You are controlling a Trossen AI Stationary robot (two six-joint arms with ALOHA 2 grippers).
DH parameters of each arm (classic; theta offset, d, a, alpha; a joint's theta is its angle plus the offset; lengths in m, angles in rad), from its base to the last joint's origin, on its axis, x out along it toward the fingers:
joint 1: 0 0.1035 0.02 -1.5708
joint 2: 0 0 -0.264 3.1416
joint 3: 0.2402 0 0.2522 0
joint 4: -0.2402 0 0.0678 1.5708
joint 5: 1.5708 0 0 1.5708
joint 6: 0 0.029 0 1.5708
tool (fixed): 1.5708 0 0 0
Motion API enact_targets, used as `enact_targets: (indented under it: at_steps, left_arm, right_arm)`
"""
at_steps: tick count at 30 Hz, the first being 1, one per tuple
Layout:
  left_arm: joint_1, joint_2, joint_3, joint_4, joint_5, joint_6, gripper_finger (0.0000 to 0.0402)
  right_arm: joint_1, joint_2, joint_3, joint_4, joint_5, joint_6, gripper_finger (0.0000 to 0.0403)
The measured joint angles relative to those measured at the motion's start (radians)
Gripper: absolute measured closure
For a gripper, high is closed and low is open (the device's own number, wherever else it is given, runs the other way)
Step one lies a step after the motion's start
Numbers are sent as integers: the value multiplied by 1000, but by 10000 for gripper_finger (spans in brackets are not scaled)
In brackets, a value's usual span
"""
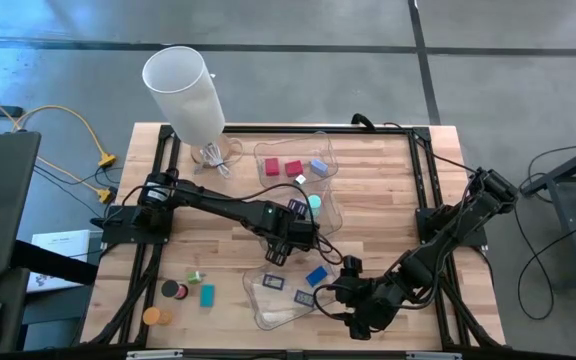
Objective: Pick & Place Office items
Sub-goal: Put the dark blue hourglass into the middle transparent bin
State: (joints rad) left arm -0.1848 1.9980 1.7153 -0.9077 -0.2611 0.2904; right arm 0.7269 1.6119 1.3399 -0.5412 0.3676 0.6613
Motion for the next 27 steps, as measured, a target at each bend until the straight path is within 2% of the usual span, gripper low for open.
enact_targets:
  at_steps: [4,12,27]
  left_arm:
    - [0,0,0,0,0,-5,171]
    - [0,0,0,19,0,-138,171]
    - [0,0,0,163,-3,-134,171]
  right_arm:
    - [0,0,0,15,0,0,119]
    - [0,0,0,15,-3,0,119]
    - [0,0,0,15,-11,0,119]
